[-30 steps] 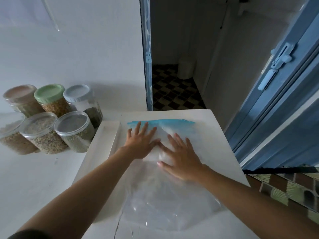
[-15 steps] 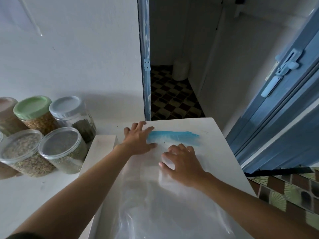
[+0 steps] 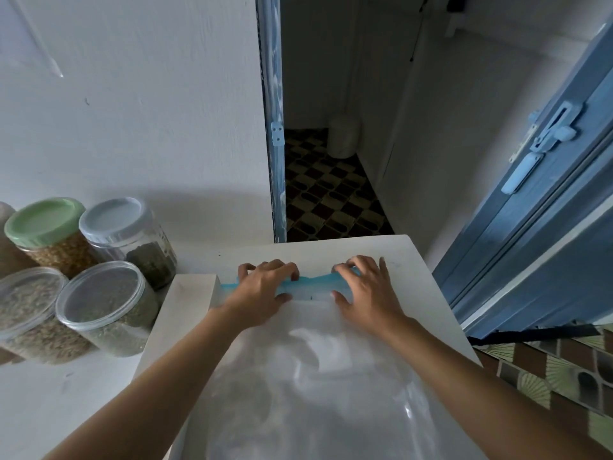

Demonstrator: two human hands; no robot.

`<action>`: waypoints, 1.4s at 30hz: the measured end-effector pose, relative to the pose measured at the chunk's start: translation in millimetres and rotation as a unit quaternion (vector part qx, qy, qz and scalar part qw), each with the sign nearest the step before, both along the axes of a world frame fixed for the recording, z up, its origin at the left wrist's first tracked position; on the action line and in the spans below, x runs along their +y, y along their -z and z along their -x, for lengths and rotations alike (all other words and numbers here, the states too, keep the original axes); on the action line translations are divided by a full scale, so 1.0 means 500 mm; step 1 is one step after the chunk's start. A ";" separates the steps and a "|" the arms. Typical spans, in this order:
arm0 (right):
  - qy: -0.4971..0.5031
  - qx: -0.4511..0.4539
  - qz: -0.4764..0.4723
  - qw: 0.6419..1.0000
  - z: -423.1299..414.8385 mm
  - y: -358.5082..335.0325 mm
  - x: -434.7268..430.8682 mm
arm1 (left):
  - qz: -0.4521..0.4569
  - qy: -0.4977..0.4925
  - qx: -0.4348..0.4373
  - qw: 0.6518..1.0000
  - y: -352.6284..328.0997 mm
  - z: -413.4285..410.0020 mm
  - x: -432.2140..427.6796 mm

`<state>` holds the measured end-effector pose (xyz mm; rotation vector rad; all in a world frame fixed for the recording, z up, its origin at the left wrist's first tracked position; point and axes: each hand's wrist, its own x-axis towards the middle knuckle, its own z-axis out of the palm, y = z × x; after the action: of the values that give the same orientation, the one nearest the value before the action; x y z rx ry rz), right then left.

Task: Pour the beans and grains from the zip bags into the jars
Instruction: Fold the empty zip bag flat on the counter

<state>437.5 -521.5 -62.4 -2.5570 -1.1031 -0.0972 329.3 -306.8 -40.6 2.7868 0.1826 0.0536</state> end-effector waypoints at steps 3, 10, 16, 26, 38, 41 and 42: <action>-0.040 -0.062 -0.045 0.996 0.002 0.003 -0.015 | -0.022 0.019 -0.005 1.000 -0.004 0.017 -0.002; -0.110 -0.052 -0.004 0.993 0.017 0.022 -0.046 | -0.036 0.043 0.016 0.998 -0.004 0.044 -0.002; -0.091 -0.026 0.004 0.996 0.012 0.000 -0.036 | -0.024 0.033 0.043 0.998 0.002 0.042 0.016; -0.088 -0.033 0.007 0.996 0.021 0.010 -0.055 | -0.029 0.072 0.074 0.994 0.023 0.066 0.015; 0.006 0.047 -0.114 0.992 0.001 0.021 -0.074 | -0.008 0.059 -0.142 0.988 0.051 0.081 0.015; -0.026 0.009 -0.082 0.996 0.003 0.021 -0.069 | 0.001 0.062 -0.164 0.985 0.052 0.078 0.012; -0.038 -0.008 -0.073 0.997 0.003 0.022 -0.067 | 0.007 0.060 -0.162 0.985 0.052 0.078 0.011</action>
<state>435.7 -555.1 -73.6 -2.3876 -1.1531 -0.1715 290.4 -301.2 -66.6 2.7202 -0.0649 0.4704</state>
